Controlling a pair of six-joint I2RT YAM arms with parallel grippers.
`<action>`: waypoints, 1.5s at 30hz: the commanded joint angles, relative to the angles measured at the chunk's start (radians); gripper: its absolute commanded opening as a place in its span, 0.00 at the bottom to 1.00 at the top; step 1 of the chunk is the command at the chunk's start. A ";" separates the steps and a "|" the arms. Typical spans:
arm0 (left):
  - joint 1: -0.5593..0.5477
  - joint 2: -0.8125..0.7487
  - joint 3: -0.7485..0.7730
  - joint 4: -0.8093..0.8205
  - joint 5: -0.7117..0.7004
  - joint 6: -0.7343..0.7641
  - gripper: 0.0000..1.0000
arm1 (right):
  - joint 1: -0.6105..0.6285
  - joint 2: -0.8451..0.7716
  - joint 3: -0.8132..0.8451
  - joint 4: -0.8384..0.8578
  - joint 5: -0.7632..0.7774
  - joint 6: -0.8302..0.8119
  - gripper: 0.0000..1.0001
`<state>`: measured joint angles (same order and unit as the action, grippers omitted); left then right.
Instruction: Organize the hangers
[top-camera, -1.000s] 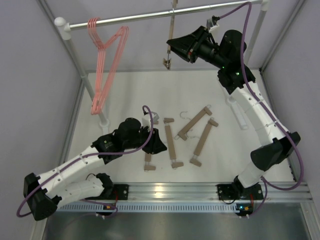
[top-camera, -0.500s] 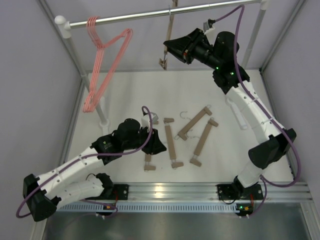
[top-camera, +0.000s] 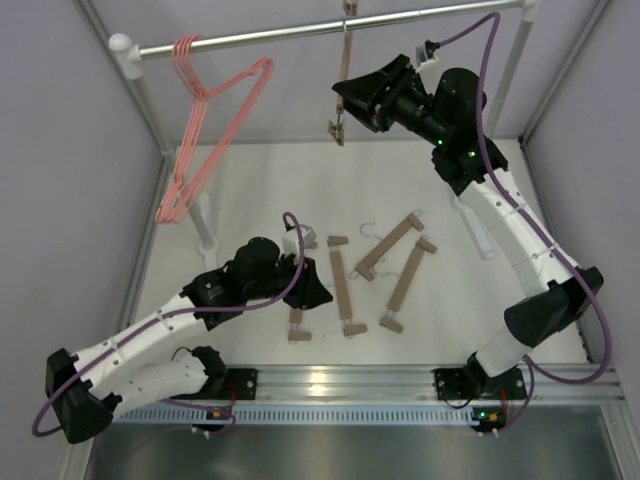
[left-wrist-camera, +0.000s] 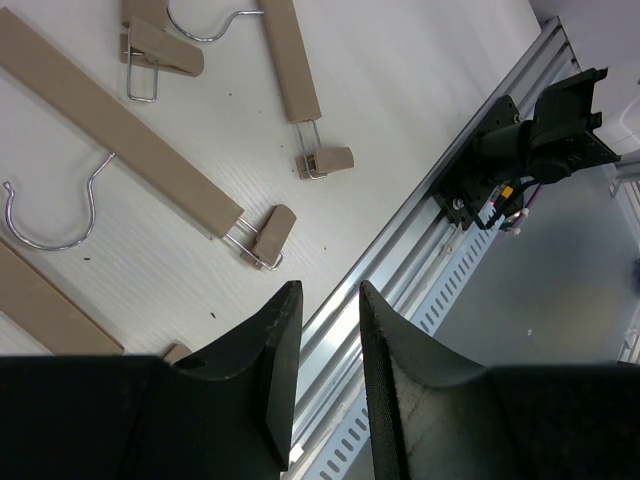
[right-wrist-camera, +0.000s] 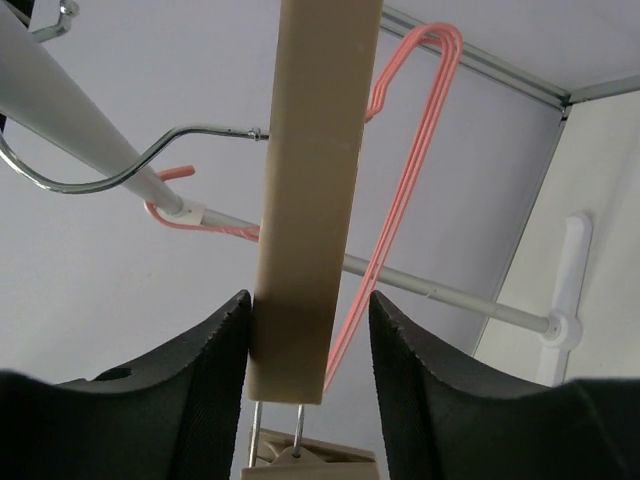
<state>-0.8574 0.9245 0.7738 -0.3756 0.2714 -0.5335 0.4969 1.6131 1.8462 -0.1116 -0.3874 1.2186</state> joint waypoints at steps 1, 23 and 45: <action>0.000 -0.004 -0.005 0.012 0.003 -0.010 0.34 | 0.015 -0.076 -0.018 -0.002 0.018 -0.042 0.50; 0.000 0.082 0.015 0.044 0.006 0.012 0.35 | -0.086 -0.444 -0.333 -0.200 0.237 -0.226 0.60; 0.000 0.160 -0.005 0.118 0.046 0.013 0.35 | 0.213 -0.633 -1.168 -0.511 0.754 -0.117 0.59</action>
<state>-0.8574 1.0740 0.7738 -0.3199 0.2947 -0.5236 0.5919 0.9184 0.6479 -0.6239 0.2035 1.0199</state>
